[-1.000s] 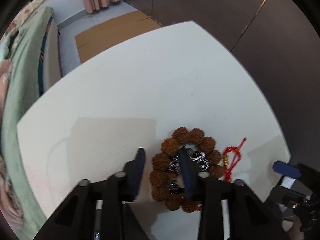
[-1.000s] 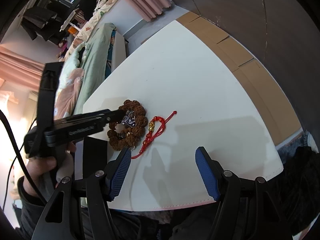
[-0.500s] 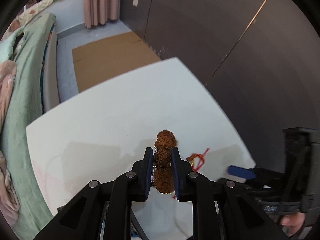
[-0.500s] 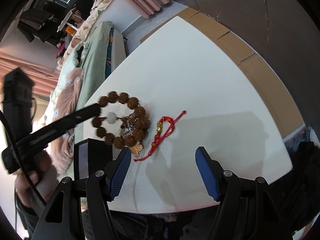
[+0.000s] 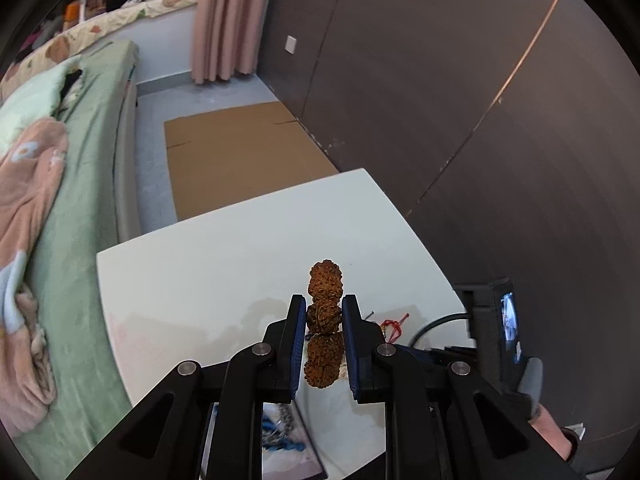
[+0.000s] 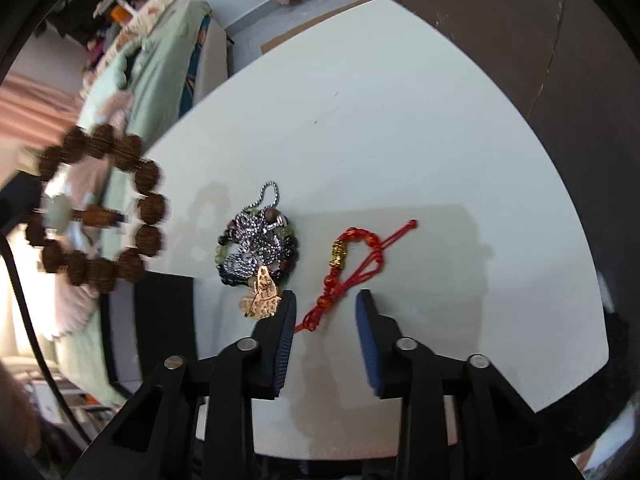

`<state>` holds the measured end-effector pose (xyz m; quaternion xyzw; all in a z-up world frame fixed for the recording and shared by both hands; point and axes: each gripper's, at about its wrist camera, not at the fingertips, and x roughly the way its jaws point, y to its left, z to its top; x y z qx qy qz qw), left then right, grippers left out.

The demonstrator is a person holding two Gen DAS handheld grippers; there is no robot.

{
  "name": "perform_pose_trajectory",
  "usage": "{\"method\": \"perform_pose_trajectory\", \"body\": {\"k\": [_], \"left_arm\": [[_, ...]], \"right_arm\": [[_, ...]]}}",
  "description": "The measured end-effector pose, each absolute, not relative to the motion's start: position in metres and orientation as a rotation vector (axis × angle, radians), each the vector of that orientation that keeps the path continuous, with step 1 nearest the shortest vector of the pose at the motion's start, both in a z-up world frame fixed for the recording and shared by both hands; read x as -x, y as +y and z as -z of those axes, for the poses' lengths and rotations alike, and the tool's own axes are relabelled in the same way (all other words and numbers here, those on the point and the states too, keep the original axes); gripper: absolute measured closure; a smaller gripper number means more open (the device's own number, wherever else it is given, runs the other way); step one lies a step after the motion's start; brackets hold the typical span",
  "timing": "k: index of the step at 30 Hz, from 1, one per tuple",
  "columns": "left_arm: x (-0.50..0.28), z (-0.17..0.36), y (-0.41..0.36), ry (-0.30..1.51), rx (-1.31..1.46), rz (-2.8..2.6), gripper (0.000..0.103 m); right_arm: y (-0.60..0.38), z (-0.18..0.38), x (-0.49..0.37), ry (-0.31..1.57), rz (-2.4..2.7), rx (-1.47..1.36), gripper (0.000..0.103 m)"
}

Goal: Organize jewelry
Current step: 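Carry the brown bracelet to the black box and release it with the left gripper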

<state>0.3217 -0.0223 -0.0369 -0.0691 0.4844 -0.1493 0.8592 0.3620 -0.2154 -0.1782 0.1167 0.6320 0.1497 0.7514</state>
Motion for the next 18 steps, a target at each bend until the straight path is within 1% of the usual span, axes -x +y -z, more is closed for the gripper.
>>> {"method": "perform_pose_trajectory", "body": {"k": [1, 2, 6, 11, 18], "left_arm": [[-0.318, 0.035, -0.018, 1.011, 0.151, 0.311, 0.084], [-0.315, 0.032, -0.013, 1.006, 0.155, 0.311, 0.084], [-0.298, 0.025, 0.005, 0.986, 0.179, 0.304, 0.084], [-0.276, 0.018, 0.025, 0.950, 0.204, 0.283, 0.084], [-0.258, 0.021, 0.042, 0.949, 0.248, 0.257, 0.084]], "right_arm": [[-0.210, 0.176, -0.362, 1.360, -0.311, -0.215, 0.090], [-0.207, 0.175, -0.362, 1.356, -0.311, -0.196, 0.094], [-0.210, 0.163, -0.357, 1.303, -0.314, -0.235, 0.094], [-0.223, 0.131, -0.345, 1.216, -0.366, -0.317, 0.094], [-0.216, 0.083, -0.330, 1.130, -0.435, -0.348, 0.094]]}}
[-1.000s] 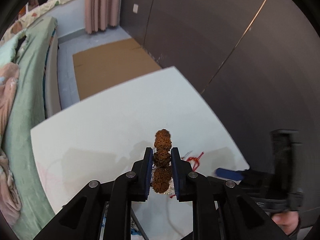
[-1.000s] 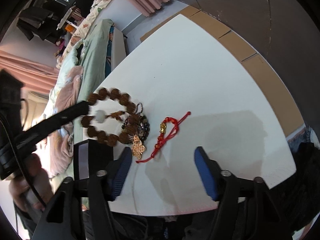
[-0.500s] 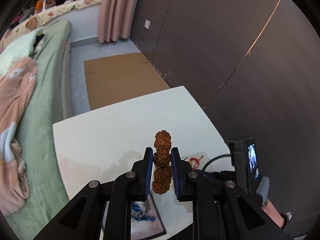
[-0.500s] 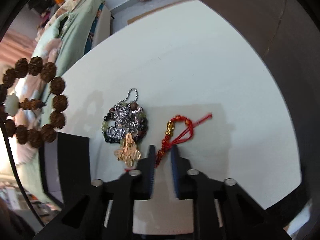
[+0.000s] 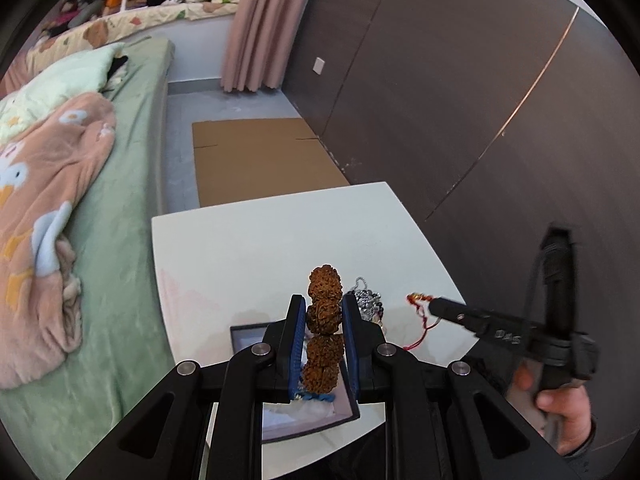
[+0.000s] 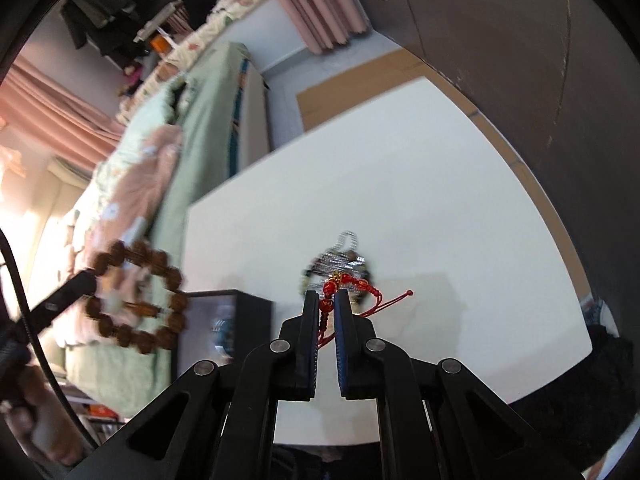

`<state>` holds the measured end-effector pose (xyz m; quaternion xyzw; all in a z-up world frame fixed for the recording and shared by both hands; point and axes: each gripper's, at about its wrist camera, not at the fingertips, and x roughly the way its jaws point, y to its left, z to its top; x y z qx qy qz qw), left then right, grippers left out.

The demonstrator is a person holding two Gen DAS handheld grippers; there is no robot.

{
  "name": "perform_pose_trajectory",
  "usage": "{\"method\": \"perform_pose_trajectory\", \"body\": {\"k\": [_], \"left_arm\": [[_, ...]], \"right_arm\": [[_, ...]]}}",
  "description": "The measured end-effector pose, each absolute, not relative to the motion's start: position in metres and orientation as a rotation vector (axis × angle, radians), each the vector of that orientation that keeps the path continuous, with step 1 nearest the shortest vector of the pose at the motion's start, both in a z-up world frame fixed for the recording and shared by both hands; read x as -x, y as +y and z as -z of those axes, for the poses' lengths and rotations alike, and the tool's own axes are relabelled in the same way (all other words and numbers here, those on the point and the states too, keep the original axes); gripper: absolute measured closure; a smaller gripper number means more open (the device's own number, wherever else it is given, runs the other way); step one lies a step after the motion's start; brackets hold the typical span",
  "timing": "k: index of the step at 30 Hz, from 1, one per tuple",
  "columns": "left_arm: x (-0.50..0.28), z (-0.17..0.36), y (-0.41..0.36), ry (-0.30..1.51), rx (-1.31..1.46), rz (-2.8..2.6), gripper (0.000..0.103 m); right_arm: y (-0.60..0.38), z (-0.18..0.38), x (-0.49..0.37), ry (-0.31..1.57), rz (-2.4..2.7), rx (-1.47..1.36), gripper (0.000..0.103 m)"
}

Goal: Organize jewelry
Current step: 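Carry the brown bracelet to the black box and release it with the left gripper, then reach the left gripper to the gold butterfly pendant and grasp it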

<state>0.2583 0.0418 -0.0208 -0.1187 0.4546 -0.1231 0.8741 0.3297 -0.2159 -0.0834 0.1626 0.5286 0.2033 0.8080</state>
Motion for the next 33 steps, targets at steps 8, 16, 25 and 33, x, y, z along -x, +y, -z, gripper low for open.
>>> {"method": "perform_pose_trajectory", "body": {"k": [8, 16, 25, 33], "left_arm": [[-0.244, 0.030, 0.066, 1.003, 0.338, 0.185, 0.078], [-0.212, 0.013, 0.080, 0.919, 0.348, 0.144, 0.028], [-0.177, -0.005, 0.098, 0.858, 0.353, 0.100, 0.010], [-0.157, -0.017, 0.084, 0.798, 0.344, 0.136, 0.003]], "right_arm": [[-0.176, 0.044, -0.302, 1.078, -0.562, -0.323, 0.094], [-0.133, 0.031, -0.288, 1.056, -0.667, -0.310, 0.094], [-0.130, 0.032, -0.275, 1.050, -0.729, -0.404, 0.031], [-0.165, 0.004, -0.254, 1.022, -0.670, -0.397, 0.024]]}}
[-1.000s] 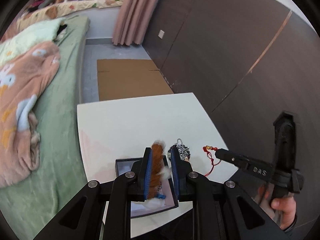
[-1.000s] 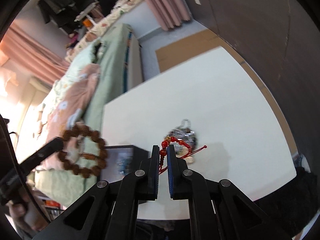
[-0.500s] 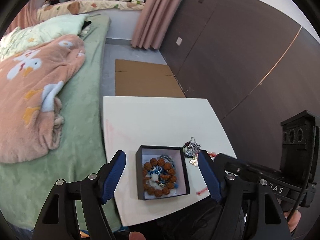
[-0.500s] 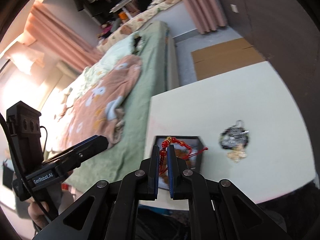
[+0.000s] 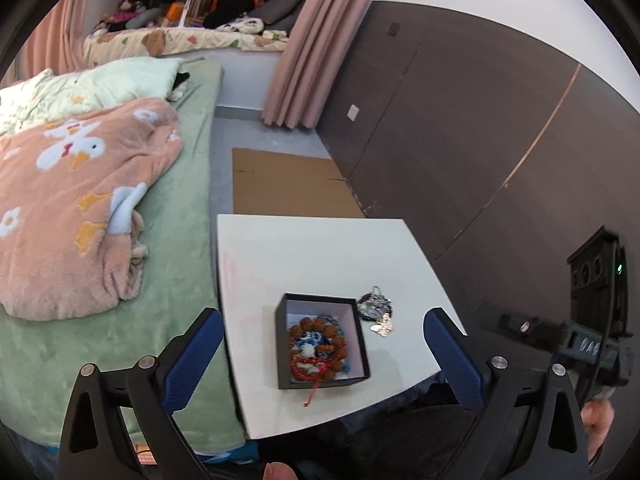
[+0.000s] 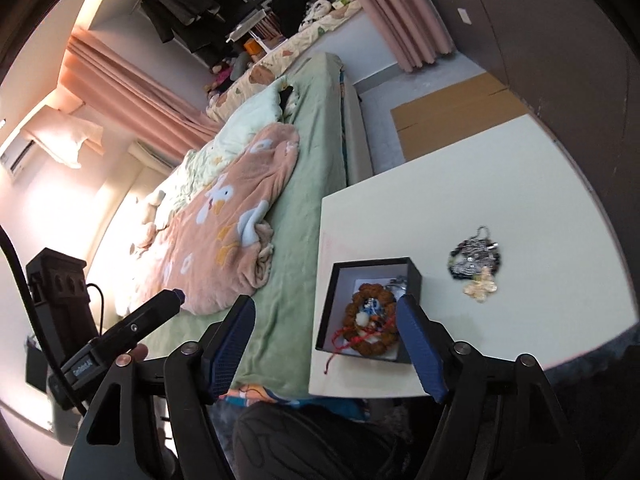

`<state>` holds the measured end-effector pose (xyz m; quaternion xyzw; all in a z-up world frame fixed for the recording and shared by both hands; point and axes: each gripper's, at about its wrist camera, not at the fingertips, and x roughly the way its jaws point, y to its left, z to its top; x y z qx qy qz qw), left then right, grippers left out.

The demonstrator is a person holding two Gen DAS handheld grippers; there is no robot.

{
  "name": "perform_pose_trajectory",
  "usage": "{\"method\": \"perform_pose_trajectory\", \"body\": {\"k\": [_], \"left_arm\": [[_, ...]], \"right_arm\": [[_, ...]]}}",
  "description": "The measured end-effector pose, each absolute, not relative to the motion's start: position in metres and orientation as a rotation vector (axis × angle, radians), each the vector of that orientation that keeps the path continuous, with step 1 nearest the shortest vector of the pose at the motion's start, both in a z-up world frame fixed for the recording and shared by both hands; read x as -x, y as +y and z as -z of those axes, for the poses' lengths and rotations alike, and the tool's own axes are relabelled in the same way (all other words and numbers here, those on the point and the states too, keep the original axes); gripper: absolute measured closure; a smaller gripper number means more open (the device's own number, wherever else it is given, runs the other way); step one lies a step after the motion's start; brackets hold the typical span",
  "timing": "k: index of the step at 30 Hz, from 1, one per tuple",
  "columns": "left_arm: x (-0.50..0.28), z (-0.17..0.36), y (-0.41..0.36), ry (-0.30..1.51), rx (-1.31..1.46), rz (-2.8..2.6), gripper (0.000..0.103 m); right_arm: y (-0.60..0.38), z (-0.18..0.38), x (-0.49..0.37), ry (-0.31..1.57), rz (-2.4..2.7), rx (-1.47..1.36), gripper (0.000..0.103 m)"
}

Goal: Organize jewelry
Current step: 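Reach the left gripper to the gold butterfly pendant and grasp it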

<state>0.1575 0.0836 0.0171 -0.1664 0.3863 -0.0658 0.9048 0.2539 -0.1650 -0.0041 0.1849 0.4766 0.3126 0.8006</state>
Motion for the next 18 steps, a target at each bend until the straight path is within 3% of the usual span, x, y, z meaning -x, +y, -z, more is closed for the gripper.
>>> {"method": "perform_pose_trajectory", "body": {"k": [7, 18], "left_arm": [[-0.161, -0.011, 0.057, 0.837, 0.295, 0.131, 0.003], [-0.194, -0.003, -0.014, 0.908, 0.133, 0.159, 0.003]], "right_arm": [[-0.211, -0.014, -0.255, 0.962, -0.586, -0.429, 0.011], [-0.281, 0.032, -0.272, 0.989, -0.544, -0.604, 0.011]]}}
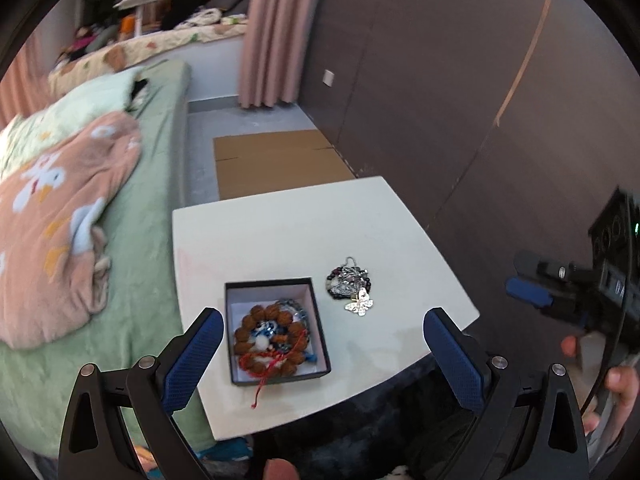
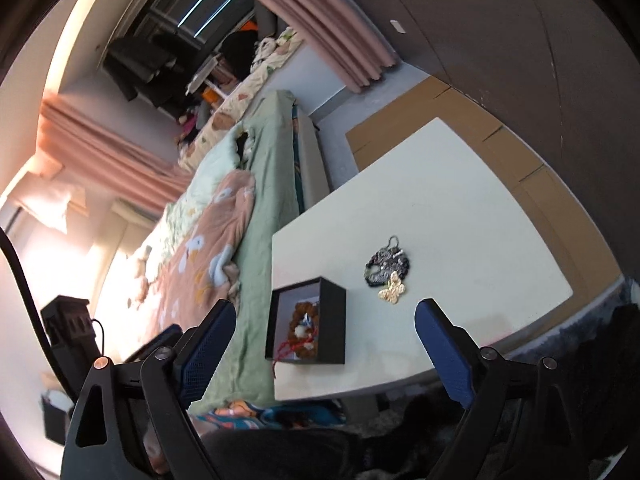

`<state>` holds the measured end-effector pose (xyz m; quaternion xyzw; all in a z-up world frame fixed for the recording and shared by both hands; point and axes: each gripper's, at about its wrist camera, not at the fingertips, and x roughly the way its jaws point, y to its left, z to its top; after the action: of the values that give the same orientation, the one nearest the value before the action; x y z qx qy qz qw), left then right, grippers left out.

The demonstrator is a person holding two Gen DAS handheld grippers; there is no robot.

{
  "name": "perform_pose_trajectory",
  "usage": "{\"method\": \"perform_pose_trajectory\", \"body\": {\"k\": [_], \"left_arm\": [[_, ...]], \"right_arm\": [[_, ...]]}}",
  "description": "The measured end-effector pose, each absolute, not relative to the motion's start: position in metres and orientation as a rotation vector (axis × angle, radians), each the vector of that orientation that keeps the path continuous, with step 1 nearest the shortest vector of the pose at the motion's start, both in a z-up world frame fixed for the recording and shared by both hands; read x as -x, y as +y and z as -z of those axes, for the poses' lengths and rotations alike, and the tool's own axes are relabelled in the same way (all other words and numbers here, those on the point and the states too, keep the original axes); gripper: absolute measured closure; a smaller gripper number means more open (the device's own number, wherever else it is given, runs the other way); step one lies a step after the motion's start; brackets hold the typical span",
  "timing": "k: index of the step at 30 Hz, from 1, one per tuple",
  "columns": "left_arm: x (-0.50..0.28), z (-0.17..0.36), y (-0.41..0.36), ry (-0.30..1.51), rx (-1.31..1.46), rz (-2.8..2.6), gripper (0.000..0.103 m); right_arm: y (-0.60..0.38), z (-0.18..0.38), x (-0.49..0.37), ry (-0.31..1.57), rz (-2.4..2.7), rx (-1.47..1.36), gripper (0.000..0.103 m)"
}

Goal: Organize jewelry
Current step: 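Reach the left gripper to the gold butterfly pendant and grasp it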

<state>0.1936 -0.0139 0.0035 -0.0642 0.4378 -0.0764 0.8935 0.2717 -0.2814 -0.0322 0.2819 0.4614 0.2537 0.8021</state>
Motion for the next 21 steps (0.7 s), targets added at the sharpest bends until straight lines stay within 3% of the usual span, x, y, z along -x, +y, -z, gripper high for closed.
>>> {"method": "perform_pose_trajectory", "body": {"k": [7, 12, 16, 18, 21], "left_arm": [[-0.216, 0.025, -0.030, 0.953, 0.138, 0.201, 0.005], [-0.244, 0.049, -0.047, 1.029, 0.106, 0.221, 0.028], [-0.262, 0.069, -0.067, 1.070, 0.074, 0.232, 0.036], [-0.269, 0.079, -0.077, 1.098, 0.058, 0.245, 0.046], [-0.278, 0.095, -0.092, 1.131, 0.035, 0.255, 0.047]], "right_arm": [[-0.286, 0.056, -0.302, 1.005, -0.516, -0.612, 0.012], [-0.294, 0.087, -0.315, 1.025, -0.482, -0.653, 0.012], [-0.304, 0.110, -0.320, 1.053, -0.453, -0.660, 0.012], [-0.306, 0.120, -0.321, 1.067, -0.450, -0.669, 0.012], [-0.308, 0.131, -0.325, 1.111, -0.428, -0.652, 0.013]]}}
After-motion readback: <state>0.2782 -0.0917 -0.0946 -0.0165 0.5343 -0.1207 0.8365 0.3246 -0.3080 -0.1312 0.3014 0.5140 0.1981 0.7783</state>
